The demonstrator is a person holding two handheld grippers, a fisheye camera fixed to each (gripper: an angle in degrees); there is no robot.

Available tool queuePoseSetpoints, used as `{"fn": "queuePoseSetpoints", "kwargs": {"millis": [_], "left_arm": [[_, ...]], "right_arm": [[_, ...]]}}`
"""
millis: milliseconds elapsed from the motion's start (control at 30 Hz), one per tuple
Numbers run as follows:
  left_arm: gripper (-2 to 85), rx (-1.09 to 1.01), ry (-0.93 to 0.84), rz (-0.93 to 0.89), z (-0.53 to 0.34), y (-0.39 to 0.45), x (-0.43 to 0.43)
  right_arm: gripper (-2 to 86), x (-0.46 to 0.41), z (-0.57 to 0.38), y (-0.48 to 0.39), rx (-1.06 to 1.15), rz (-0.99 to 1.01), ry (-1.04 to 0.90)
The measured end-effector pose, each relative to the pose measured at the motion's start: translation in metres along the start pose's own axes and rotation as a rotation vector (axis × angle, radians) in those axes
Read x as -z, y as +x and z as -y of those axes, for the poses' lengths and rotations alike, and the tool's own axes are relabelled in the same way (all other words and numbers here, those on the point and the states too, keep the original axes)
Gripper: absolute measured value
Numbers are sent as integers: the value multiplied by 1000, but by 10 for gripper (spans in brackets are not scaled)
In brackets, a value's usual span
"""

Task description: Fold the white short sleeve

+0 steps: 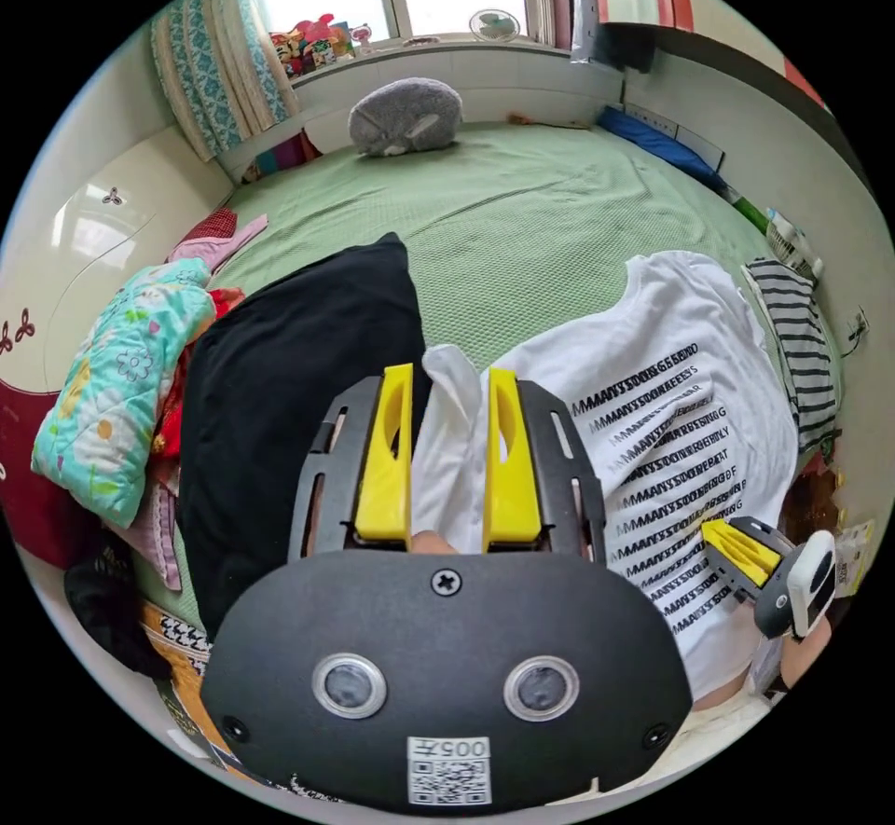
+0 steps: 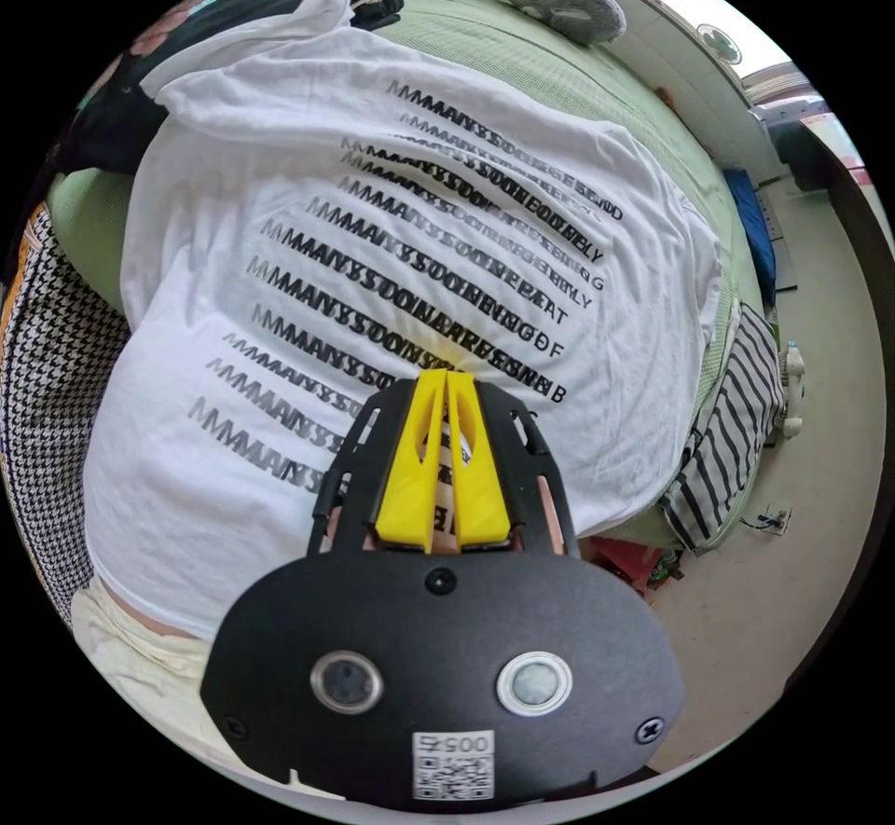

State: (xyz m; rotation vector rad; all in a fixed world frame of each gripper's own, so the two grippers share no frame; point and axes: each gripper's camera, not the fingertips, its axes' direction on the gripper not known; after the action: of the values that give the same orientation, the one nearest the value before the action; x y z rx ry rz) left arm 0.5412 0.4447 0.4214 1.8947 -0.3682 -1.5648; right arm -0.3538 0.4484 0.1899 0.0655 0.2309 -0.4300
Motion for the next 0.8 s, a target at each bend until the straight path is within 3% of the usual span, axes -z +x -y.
{"fn": "queuePoseSetpoints", "kwargs": {"millis": [133, 300, 400, 533, 800], "left_arm": [[19, 155, -77, 167, 5, -31, -4], [3, 183, 22, 169, -4, -84, 33], [6, 248, 34, 181, -9, -137, 43], [43, 387, -2, 43, -28, -213, 38], [106, 470, 64, 17, -70, -268, 44]], "right_arm": [[-9, 1, -1, 6, -3, 11, 2], [-10, 1, -2, 13, -6, 22, 4], [-10, 2, -3, 17, -5, 21, 4], [-9, 3, -4, 23, -8, 28, 5], [-9, 4, -6, 44, -42, 100, 10]]}}
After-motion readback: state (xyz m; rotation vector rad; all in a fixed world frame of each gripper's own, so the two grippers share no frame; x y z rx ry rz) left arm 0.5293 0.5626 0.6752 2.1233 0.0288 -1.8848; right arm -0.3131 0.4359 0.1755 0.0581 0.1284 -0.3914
